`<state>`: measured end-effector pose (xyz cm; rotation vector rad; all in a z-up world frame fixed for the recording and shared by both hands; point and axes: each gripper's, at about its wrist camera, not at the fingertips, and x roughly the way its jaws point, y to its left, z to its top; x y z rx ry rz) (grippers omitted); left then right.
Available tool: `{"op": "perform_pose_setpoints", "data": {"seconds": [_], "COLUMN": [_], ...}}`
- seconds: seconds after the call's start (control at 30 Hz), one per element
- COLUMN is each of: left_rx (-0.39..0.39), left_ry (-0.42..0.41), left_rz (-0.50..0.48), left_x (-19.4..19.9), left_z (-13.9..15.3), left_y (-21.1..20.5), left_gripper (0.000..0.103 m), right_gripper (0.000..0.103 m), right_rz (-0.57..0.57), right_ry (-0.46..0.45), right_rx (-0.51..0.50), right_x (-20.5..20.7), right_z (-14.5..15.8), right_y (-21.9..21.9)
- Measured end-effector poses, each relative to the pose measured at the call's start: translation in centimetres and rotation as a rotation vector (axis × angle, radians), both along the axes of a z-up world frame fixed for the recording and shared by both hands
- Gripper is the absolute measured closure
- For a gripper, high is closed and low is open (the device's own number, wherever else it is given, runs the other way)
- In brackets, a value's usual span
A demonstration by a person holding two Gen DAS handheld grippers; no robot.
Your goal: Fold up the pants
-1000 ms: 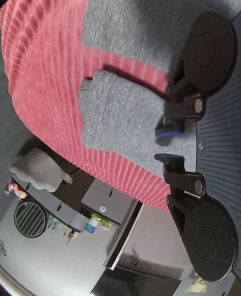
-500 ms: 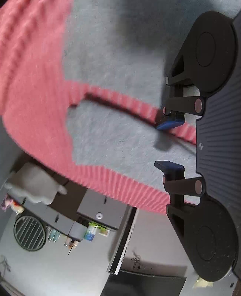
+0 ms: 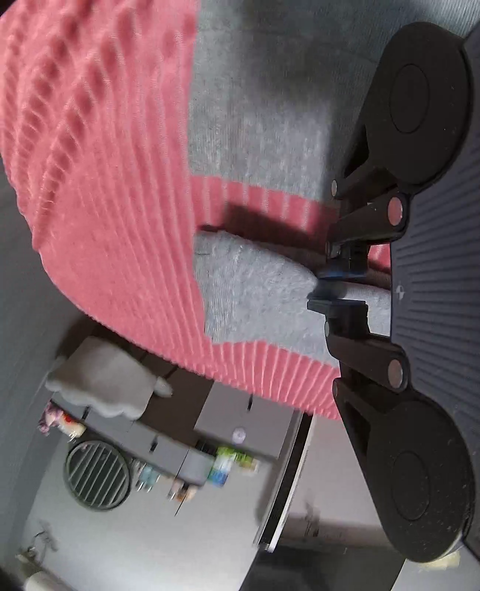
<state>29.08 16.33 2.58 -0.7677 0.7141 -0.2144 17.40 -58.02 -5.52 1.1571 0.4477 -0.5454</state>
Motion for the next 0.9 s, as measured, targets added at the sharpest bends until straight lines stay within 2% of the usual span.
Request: {"op": "perform_pose_setpoints", "data": {"seconds": [0.1, 0.17, 0.3, 0.43, 0.5, 0.67, 0.73, 0.77, 0.8, 0.87, 0.9], "left_rx": [0.012, 0.009, 0.02, 0.031, 0.067, 0.089, 0.117, 0.102, 0.07, -0.02, -0.052], "left_ry": [-0.02, -0.039, -0.091, -0.097, -0.063, 0.12, 0.137, 0.143, 0.145, 0.145, 0.144], "left_rz": [-0.006, -0.009, -0.036, -0.076, -0.08, -0.043, 0.004, 0.039, 0.073, 0.153, 0.174], "left_x": [-1.6, -3.4, -8.9, -16.5, -19.8, -24.9, -25.2, -25.1, -25.1, -25.1, -24.9], "left_z": [1.4, 2.4, 4.4, 4.3, 2.9, -3.0, -4.0, -4.2, -4.2, -4.7, -4.9], "left_y": [0.2, 0.5, 1.6, 2.2, 2.1, 2.1, 2.9, 3.5, 4.1, 5.9, 6.6], "left_gripper": [0.096, 0.096, 0.096, 0.095, 0.094, 0.095, 0.084, 0.074, 0.057, 0.046, 0.044], "right_gripper": [0.098, 0.099, 0.099, 0.099, 0.099, 0.098, 0.094, 0.093, 0.093, 0.09, 0.089], "right_rz": [0.044, 0.032, 0.029, -0.008, -0.009, -0.017, -0.003, -0.005, -0.004, -0.01, -0.012], "right_ry": [0.001, -0.053, -0.158, -0.214, -0.183, 0.043, 0.11, 0.126, 0.118, 0.08, 0.052], "right_rx": [-0.088, -0.117, -0.151, -0.155, -0.19, -0.215, -0.168, -0.137, -0.097, -0.028, 0.007], "right_x": [0.4, -0.5, -6.0, -14.6, -18.6, -23.8, -24.0, -24.1, -24.3, -24.5, -24.4], "right_z": [2.5, 4.5, 8.3, 9.5, 8.9, 3.9, 1.6, 0.7, -0.1, -1.2, -1.6], "right_y": [0.4, 0.6, 0.6, 0.1, 0.3, 1.0, 1.2, 1.1, 1.0, 0.9, 0.9]}}
